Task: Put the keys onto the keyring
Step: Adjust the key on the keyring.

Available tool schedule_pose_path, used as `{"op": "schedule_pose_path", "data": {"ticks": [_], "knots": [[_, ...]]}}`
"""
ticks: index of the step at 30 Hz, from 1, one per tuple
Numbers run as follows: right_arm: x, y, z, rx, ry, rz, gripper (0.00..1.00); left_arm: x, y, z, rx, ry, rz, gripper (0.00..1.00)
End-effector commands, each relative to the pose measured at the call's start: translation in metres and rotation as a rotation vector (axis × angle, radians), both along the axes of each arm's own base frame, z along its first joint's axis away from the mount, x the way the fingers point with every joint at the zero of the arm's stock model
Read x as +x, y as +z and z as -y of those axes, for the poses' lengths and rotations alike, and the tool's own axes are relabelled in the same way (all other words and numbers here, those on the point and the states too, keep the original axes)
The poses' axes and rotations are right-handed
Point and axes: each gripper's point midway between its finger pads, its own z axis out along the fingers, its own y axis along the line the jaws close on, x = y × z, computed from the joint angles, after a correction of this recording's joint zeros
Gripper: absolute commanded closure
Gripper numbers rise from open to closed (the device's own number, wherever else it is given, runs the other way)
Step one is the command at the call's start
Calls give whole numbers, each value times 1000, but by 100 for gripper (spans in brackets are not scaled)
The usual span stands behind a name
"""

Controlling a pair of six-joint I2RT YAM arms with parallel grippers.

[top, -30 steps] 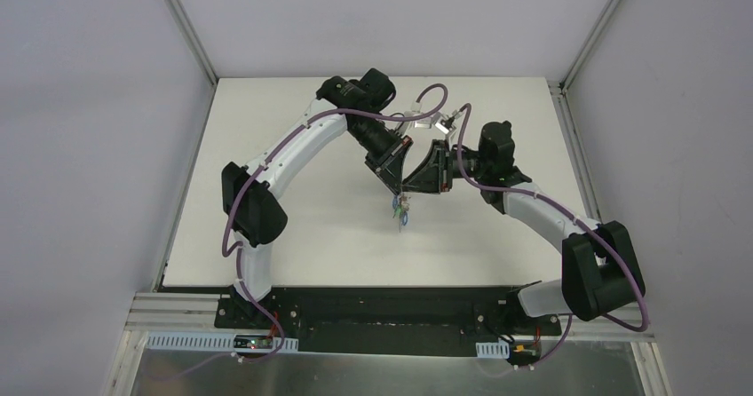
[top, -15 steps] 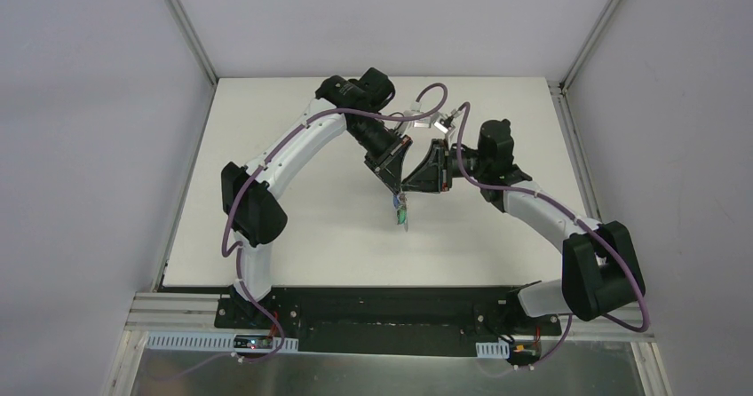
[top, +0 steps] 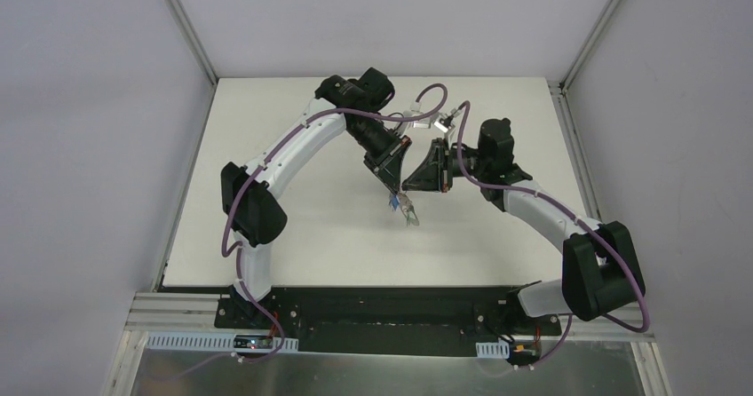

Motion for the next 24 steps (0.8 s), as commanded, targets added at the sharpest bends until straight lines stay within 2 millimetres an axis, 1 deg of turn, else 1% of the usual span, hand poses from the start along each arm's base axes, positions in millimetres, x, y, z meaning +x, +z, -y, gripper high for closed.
{"op": "schedule_pose_path", "data": {"ticks": [1,3,4,7,9,13,16,20,24], "knots": [[4,33,-5,51,7,111,100,-10,9,4,-33,-38,6,100],[10,36,-5,56,-31,100,100,-8,10,4,-38,-35,28,99],[15,37,-3,56,-55,82,100,-6,11,5,-43,-27,36,95],[28,40,0,62,-128,39,100,-2,15,8,-62,-5,58,90],[37,39,3,68,-177,18,100,0,16,10,-69,10,65,88],[49,37,6,65,-241,-29,100,6,14,14,-66,39,65,85],[53,34,6,63,-261,-52,100,8,12,16,-65,44,57,83],[53,33,7,61,-258,-50,100,9,11,15,-63,48,58,79],[50,33,12,63,-242,-22,100,18,17,7,-76,78,65,74]]}}
